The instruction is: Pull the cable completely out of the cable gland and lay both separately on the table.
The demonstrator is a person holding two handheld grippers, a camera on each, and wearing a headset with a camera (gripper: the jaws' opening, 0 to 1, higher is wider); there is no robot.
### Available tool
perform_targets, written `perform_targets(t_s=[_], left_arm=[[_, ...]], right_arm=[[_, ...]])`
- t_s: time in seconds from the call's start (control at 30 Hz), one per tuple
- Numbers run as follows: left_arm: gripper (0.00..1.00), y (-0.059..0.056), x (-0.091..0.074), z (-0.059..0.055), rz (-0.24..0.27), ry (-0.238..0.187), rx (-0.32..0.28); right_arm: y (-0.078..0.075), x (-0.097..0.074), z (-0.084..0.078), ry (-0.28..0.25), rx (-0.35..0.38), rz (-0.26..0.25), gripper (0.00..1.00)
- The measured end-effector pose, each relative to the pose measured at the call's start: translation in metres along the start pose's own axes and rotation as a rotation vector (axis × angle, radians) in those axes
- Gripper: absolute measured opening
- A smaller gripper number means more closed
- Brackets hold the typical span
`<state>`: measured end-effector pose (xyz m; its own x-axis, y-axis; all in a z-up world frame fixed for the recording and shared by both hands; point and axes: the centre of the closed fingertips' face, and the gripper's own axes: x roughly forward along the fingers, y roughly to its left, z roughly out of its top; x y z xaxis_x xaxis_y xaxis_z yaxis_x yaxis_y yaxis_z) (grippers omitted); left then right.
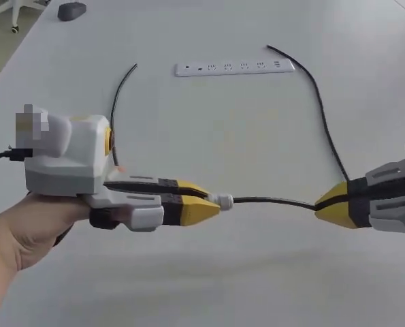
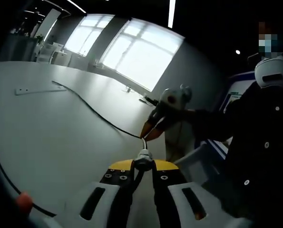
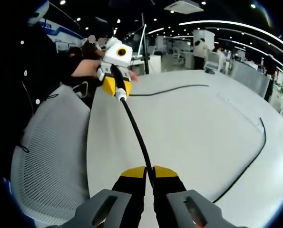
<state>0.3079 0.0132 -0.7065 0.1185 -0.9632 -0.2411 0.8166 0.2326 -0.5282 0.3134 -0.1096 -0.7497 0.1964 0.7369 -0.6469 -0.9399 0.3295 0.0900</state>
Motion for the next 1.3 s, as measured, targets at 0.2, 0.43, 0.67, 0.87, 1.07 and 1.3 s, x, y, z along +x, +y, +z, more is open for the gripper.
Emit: perform_targets(t_s=[0.2, 0.43, 0.67, 0.87, 1.07, 1.3], left_arm=[[0.15, 0.000, 0.001, -0.002, -0.003, 0.007, -0.004], [0.15, 0.000, 0.004, -0.004, -0.005, 0.016, 0.000], [0.15, 0.000, 0.007, -0.004, -0.008, 0.017, 0.004], [0.15, 0.001, 0.007, -0.002, -0.005, 0.010, 0.005], [0.15, 0.001, 0.005, 0.001, -0.003, 0.000, 0.006], [0.15, 0.000, 0.006, 0.000, -0.003, 0.004, 0.010]], right_arm=[[-0.009, -0.006, -0.018, 0.026, 0.048, -0.037, 0.00], [-0.013, -0.007, -0.041, 0.076, 0.091, -0.066, 0.00], [-0.014, -0.008, -0.042, 0.082, 0.094, -0.065, 0.00], [-0.012, -0.007, -0.042, 0.087, 0.106, -0.058, 0.01], [-0.011, -0.008, -0.038, 0.072, 0.120, -0.050, 0.03], [0.001, -0.005, 0.004, -0.035, 0.112, -0.009, 0.13]])
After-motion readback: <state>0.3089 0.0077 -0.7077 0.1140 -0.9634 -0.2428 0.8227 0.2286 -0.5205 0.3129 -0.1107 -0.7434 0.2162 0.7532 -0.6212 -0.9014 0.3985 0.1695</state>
